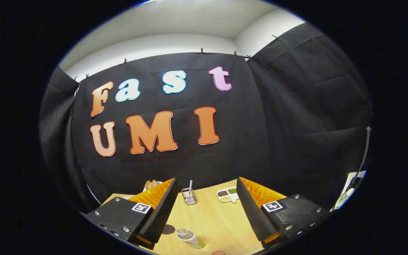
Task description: Take the bottle from table, then pour the juice into the cup, finally place the bottle on the coaster
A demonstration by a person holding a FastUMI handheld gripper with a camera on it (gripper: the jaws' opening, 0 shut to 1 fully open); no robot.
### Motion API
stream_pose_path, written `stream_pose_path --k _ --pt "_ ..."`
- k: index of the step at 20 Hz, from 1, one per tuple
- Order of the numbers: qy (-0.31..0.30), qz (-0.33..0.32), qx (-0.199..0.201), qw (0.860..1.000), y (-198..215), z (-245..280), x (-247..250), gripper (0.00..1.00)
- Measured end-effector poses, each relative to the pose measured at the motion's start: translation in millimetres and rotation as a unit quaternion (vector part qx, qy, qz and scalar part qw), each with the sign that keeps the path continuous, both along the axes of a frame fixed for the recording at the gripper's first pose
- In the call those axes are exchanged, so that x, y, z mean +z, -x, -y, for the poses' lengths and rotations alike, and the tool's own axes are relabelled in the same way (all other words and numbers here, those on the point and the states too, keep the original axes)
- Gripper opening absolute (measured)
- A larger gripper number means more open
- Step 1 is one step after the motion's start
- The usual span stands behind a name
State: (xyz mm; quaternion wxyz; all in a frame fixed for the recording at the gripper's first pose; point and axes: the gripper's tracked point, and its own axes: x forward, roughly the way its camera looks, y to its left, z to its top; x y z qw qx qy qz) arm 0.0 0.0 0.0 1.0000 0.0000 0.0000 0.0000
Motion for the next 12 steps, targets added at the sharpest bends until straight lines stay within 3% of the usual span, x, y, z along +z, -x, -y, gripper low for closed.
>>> stream_pose_path --k 12 --pt "0.034 -0.003 0.016 0.999 -2.0 -22.2 -2.8 0.98"
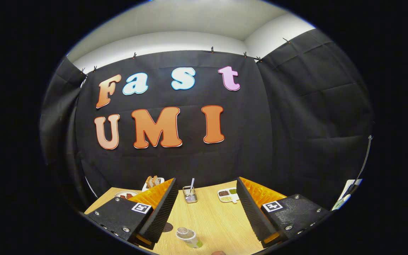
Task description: Take the bottle from table, then pour the juice into the cup, finally place the bottle on the coaster
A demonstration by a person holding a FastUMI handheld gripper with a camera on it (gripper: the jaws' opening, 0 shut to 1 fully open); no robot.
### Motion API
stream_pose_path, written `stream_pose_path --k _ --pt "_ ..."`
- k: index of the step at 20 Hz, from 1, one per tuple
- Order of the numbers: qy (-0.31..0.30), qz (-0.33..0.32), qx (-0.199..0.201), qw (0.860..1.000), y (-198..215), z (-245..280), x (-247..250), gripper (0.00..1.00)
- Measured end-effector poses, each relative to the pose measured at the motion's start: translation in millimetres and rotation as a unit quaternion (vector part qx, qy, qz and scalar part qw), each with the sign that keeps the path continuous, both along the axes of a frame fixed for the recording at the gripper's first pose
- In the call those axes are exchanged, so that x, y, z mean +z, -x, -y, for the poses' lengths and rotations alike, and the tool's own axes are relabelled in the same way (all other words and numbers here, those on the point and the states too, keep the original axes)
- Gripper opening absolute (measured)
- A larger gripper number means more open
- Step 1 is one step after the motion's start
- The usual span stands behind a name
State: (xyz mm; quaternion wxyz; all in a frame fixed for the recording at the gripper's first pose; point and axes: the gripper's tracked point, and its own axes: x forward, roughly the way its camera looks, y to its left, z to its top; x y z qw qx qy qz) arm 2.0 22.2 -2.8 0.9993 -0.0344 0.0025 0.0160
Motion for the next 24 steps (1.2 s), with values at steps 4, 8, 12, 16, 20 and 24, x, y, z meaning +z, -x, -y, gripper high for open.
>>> stream_pose_path --k 4,8,12,16,20,24 --pt "0.005 -0.009 0.011 1.000 -3.3 -10.4 -9.7 0.98" --pt "0.006 -0.023 0.022 0.999 -6.2 -19.1 -27.3 0.98" --pt "0.008 -0.028 0.047 0.998 -7.8 -34.3 -47.4 0.98" --pt "0.025 -0.041 0.065 0.997 -12.8 -44.7 -82.6 0.98" --pt "0.020 -0.063 0.080 0.995 -16.0 -55.5 -125.9 0.98" --pt "0.056 -0.088 0.078 0.991 -20.8 -54.2 -169.2 0.98"
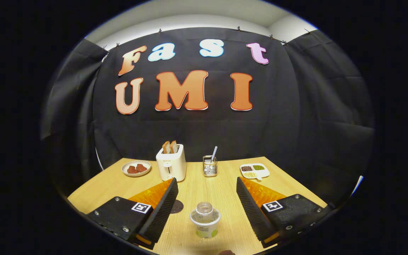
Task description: Take the bottle from table, then pour the juice into the cup, finally place the bottle on the coaster
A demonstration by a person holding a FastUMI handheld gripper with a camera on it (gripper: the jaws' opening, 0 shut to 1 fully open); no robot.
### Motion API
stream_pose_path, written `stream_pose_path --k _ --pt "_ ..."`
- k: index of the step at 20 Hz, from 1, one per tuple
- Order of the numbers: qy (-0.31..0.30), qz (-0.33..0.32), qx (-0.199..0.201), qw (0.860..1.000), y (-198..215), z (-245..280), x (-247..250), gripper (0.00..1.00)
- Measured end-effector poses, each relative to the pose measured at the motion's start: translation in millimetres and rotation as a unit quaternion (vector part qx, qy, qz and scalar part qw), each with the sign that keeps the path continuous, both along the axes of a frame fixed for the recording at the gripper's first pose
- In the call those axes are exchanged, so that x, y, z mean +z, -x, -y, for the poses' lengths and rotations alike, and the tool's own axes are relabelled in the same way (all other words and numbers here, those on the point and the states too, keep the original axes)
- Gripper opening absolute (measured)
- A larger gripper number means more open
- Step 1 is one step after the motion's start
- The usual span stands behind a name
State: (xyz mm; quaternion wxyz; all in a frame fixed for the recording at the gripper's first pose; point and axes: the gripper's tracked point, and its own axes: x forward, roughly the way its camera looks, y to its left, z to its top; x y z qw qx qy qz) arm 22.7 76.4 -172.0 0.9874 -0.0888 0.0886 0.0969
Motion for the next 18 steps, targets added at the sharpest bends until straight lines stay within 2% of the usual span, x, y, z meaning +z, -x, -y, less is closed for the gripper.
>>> stream_pose_path --k 18 --pt "0.024 -0.124 -0.016 0.992 -0.2 18.0 -145.3 0.99"
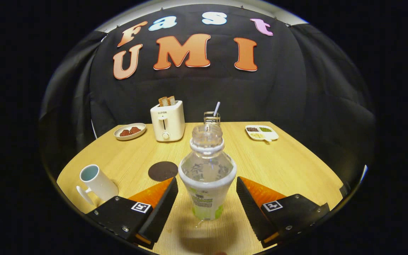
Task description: Take the bottle from table, then pour the juice into the cup, finally place the bottle on the coaster
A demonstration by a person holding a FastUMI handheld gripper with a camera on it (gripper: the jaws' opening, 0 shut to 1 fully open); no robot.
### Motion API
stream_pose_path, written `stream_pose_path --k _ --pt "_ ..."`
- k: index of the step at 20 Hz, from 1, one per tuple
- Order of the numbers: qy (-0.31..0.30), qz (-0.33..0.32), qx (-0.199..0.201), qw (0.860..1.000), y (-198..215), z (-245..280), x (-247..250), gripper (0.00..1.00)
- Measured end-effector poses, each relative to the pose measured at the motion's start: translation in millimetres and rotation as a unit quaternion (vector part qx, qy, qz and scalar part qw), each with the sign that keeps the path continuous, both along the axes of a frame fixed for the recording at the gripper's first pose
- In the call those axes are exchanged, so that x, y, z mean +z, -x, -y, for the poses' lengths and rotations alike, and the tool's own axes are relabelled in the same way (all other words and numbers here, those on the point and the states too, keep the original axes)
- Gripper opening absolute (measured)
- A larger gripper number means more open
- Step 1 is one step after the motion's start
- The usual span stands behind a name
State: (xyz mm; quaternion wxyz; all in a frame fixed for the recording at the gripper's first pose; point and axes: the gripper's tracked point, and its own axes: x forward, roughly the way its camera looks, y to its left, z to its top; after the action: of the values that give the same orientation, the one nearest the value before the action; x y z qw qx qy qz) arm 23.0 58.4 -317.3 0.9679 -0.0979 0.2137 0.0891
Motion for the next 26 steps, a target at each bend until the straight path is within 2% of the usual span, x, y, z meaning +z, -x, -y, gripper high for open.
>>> stream_pose_path --k 5,7,8,9,12,18,23,26 --pt "0.011 -0.022 -0.001 1.000 -2.2 2.6 -18.8 0.98" --pt "0.015 -0.028 -0.002 0.999 -2.4 3.8 -24.0 0.86" --pt "0.015 -0.031 -0.003 0.999 -3.0 4.0 -25.3 0.75" --pt "0.013 -0.028 -0.001 1.000 -5.6 2.4 -23.6 0.67" --pt "0.033 -0.038 -0.002 0.999 -1.0 3.9 -23.4 0.59" --pt "0.061 -0.032 -0.009 0.998 2.3 -1.7 5.2 0.58" --pt "0.125 -0.004 0.024 0.992 1.8 -27.4 35.8 0.58" --pt "0.189 0.015 0.051 0.981 -0.1 -46.5 48.6 0.58"
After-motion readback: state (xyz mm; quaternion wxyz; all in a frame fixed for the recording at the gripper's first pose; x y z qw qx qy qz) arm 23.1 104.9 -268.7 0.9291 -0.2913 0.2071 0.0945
